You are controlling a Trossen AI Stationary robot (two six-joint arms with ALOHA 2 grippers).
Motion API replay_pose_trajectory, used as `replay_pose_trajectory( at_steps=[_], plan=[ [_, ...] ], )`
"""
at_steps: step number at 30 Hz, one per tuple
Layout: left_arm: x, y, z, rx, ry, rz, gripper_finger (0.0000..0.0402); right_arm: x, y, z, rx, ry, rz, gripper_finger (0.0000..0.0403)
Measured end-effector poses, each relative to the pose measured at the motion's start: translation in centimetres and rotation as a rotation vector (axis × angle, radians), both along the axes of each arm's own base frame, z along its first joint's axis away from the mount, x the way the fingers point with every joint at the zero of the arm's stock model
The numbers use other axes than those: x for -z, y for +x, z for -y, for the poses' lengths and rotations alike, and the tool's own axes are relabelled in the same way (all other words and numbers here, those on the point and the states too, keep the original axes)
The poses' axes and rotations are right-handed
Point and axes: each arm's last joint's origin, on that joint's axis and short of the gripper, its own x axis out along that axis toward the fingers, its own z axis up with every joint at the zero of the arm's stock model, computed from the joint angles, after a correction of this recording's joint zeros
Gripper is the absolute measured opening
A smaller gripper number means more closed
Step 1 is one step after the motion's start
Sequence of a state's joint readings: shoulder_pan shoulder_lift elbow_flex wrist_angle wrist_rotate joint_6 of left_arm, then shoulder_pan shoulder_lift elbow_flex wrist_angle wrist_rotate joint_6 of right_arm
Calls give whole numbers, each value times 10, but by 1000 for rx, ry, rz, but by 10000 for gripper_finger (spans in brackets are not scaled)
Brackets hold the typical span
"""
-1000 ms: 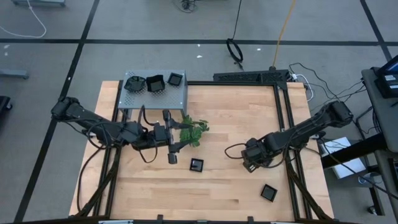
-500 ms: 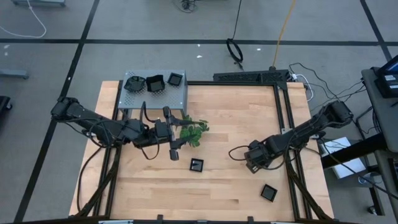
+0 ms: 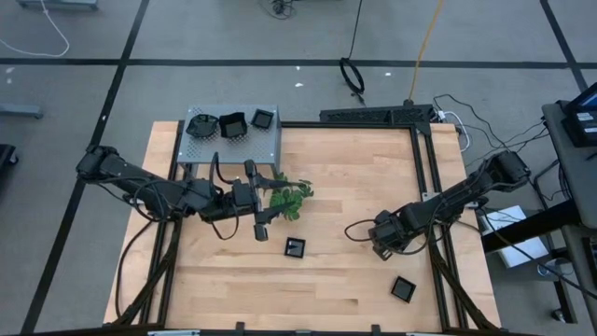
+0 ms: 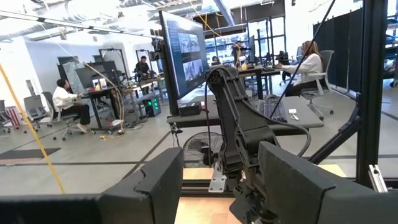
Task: Pick & Place Mini shaped plates
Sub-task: Move the square plate to the center of the table
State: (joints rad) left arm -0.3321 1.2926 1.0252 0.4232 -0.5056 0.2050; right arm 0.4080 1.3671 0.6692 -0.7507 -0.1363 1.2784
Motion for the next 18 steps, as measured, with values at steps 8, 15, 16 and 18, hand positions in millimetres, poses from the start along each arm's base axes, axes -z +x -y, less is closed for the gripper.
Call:
replay_pose_trajectory(
  at_steps=[8, 15, 16, 18],
  plan=[
    [0, 0, 0, 0, 0, 0, 214, -24, 29, -12, -144, 54, 231, 9],
    [0, 0, 0, 1, -4, 1, 214, -46, 69, -25, -562, -93, 778, 2],
    [0, 0, 0, 1, -4, 1, 214, -48, 74, -26, -633, -138, 841, 3],
    [0, 0, 0, 1, -4, 1, 214, -51, 80, -28, -749, -237, 919, 3]
  ],
)
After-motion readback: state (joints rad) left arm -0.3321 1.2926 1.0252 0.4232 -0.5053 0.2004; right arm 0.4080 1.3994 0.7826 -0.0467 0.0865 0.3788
